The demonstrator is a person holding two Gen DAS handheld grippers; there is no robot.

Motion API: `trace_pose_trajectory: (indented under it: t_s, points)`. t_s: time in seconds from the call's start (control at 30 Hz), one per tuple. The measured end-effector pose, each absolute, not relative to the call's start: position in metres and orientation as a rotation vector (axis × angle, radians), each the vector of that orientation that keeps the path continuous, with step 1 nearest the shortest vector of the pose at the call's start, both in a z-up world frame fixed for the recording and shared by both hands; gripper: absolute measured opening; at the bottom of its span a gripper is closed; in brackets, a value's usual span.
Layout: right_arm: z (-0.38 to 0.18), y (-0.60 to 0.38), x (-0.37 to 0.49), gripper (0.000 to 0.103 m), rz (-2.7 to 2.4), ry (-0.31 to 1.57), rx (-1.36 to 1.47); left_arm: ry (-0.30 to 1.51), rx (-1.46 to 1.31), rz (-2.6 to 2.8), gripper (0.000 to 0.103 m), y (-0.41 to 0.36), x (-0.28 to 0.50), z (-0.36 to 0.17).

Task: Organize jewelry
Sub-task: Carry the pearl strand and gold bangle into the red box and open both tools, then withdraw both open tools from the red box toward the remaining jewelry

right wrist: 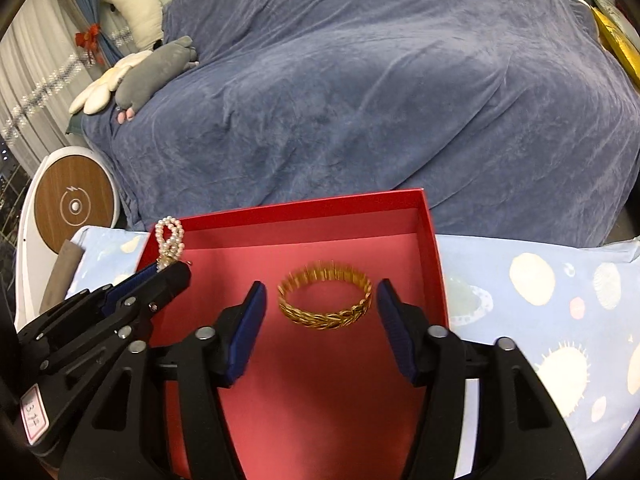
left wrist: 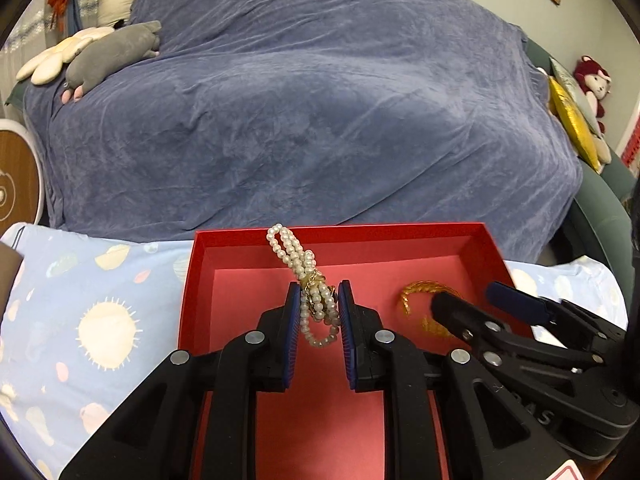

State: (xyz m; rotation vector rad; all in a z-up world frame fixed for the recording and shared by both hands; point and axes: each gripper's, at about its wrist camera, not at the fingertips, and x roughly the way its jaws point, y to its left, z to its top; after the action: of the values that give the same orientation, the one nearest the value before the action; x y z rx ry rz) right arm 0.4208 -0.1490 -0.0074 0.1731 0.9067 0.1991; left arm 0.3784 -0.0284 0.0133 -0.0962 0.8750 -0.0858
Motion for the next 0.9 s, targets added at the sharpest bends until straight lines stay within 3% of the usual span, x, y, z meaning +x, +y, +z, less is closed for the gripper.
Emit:
trace_pose_trajectory:
  t_s: [0.2, 0.57, 0.7, 0.83, 0.9]
  points:
    - [-0.014, -0.148, 0.405, 0.080, 0.183, 0.920, 0.165, 0.919, -0.124, -0.091, 0.029, -0.013, 0.371, -0.002]
    - [-0.013, -0.151, 0.376, 0.080, 0.144, 0.891, 0.162, 0.900, -0.093, -0.068, 0.030, -0.013, 0.346, -0.003]
    - [0.004, -0.156, 0.353, 0.080, 0.145, 0.856, 0.158, 0.868, -0.052, -0.047, 0.037, -0.015, 0.332, 0.008]
    - [0.025, -0.159, 0.319, 0.080, 0.152, 0.822, 0.144, 0.822, -0.042, -0.051, 0.038, -0.013, 0.308, 0.029]
    - [0.033, -0.162, 0.297, 0.080, 0.161, 0.814, 0.146, 0.803, -0.044, -0.060, 0.047, -0.011, 0.289, 0.041]
